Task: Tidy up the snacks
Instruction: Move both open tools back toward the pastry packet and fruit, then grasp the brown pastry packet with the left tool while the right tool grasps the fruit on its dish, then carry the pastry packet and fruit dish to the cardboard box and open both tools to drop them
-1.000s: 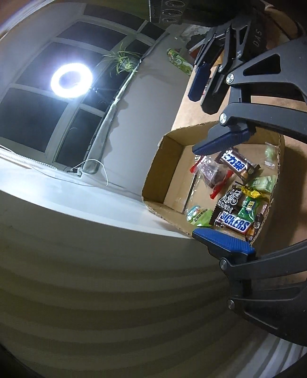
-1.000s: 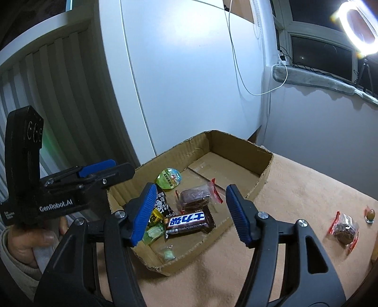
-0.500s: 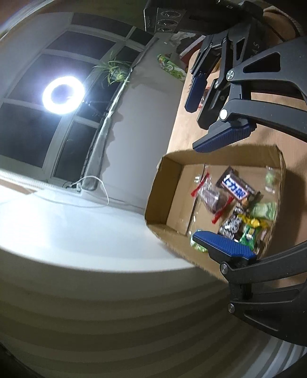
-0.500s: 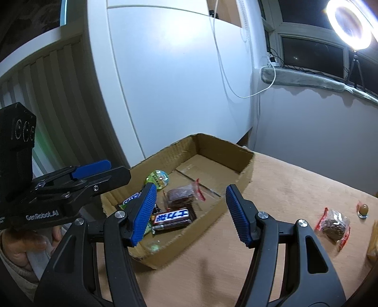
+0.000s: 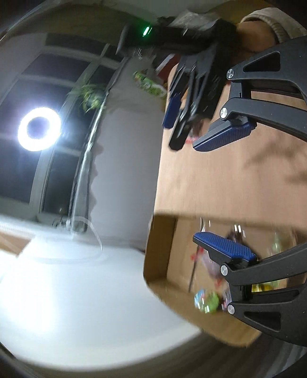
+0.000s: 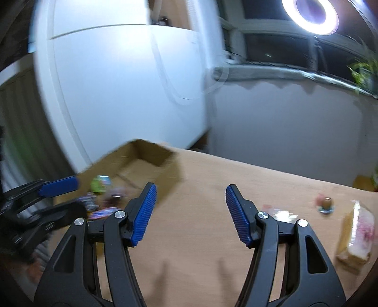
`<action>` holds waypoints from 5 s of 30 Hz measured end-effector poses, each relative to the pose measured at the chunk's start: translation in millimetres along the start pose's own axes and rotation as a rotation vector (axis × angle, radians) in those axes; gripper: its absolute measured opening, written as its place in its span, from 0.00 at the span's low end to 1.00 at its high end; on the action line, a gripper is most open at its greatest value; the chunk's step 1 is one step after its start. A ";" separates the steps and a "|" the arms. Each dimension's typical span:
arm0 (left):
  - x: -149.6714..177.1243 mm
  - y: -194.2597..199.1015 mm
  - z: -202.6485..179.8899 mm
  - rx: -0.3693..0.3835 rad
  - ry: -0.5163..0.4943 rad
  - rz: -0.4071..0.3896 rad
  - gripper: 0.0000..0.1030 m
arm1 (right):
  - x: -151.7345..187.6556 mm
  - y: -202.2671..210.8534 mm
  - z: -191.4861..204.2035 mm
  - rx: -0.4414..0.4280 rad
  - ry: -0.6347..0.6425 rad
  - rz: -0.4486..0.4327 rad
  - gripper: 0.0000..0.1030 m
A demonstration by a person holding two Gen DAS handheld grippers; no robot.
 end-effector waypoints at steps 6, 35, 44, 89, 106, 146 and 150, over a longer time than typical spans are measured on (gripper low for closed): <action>-0.3 -29.1 -56.4 0.066 -0.087 0.047 0.69 | -0.9 3.1 -88.2 0.146 -0.103 0.033 0.75; 18.3 -154.6 -176.5 0.163 -0.201 0.260 0.68 | 26.1 -26.0 -203.4 0.238 -0.196 0.212 0.40; 18.1 -154.0 -171.0 0.219 -0.160 0.263 0.52 | 35.7 -6.8 -192.0 0.213 -0.200 0.180 0.24; -12.7 10.4 -129.4 0.211 -0.157 -0.106 0.50 | 48.5 149.3 -50.0 0.212 -0.132 -0.135 0.24; -7.7 23.8 -27.2 0.043 -0.042 -0.128 0.50 | 7.4 63.2 40.5 0.009 0.010 -0.078 0.25; 24.7 22.6 132.9 -0.291 0.112 -0.034 0.66 | 1.6 -66.5 126.4 -0.193 0.131 0.070 0.44; 23.1 23.7 131.0 -0.292 0.107 -0.034 0.66 | 2.7 -62.9 125.9 -0.193 0.128 0.067 0.45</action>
Point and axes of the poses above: each gripper's, at about its wrist camera, not at the fingertips, and y roughly against the way its jaws point, z to its left, x to its underside, the point moved 4 cm from there along -y, roughly the way its jaws point, and after that the axes turned 13 degrees about -x, right-handed, at the moved point
